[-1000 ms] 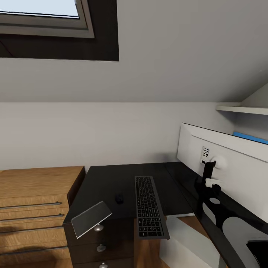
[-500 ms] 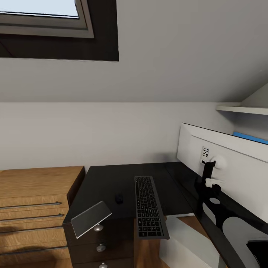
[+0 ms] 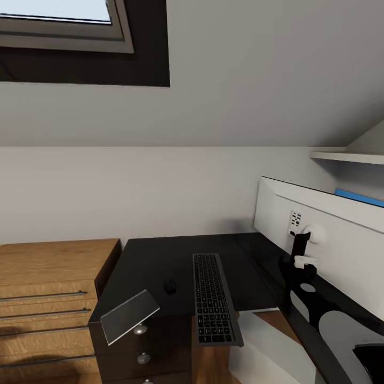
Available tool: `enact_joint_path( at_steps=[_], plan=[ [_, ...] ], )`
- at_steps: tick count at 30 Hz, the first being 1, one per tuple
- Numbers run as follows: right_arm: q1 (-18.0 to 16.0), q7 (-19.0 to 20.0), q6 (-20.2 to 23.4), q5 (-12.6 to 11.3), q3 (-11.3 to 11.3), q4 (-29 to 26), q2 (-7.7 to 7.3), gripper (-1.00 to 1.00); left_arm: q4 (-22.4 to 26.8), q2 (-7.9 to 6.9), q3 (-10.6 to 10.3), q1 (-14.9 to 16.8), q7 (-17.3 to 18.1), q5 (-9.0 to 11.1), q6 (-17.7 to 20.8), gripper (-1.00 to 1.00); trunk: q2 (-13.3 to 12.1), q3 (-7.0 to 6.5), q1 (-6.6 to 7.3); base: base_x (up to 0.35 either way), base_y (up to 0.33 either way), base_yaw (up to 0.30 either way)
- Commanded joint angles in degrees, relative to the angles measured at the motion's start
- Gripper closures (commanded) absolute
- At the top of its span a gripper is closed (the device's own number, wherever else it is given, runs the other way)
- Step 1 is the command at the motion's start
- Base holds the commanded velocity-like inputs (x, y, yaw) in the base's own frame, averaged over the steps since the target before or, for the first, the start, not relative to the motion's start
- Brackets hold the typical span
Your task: In the bedroom, organize the workspace by keeping the computer under the desk, ensuring the monitor is on the desk, placing the keyboard on the desk next to the monitor, placing the mouse on the desk next to the keyboard, moving the folder from the swivel chair onto the desk next to the mouse, stacking the notebook on top of the folder with the pen on top of the notebook, and positioning the swivel chair next to the desk.
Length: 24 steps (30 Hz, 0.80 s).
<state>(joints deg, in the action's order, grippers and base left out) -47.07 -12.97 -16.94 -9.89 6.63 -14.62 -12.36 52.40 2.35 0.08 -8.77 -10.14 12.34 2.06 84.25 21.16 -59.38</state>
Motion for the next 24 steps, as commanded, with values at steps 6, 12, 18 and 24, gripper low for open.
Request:
enact_joint_path(
  at_steps=[6,12,18,24],
  plan=[
    [0.0,-0.2,-0.2,-0.6,0.5,0.0,-0.03,-1.00,0.1,0.02,0.0,0.0,-0.2,0.4,0.3,-1.00,0.0,0.05,-0.01,0.009,0.000,0.000],
    [0.0,-0.3,-0.1,-0.6,0.5,0.0,-0.12,-1.00,0.1,0.02,0.0,0.0,-0.3,0.4,0.3,-1.00,0.0,0.05,-0.01,0.001,0.000,0.000],
    [0.0,-0.4,0.0,-0.6,0.5,0.0,-0.19,-1.00,0.1,0.02,0.0,0.0,-0.3,0.4,0.3,-1.00,0.0,0.05,-0.01,0.000,0.000,0.000],
    [0.0,-0.4,0.0,-0.6,0.5,0.0,-0.21,1.00,0.1,0.10,0.0,0.0,-0.3,0.4,0.2,-1.00,0.0,0.05,-0.01,0.000,0.000,0.000]
  ],
)
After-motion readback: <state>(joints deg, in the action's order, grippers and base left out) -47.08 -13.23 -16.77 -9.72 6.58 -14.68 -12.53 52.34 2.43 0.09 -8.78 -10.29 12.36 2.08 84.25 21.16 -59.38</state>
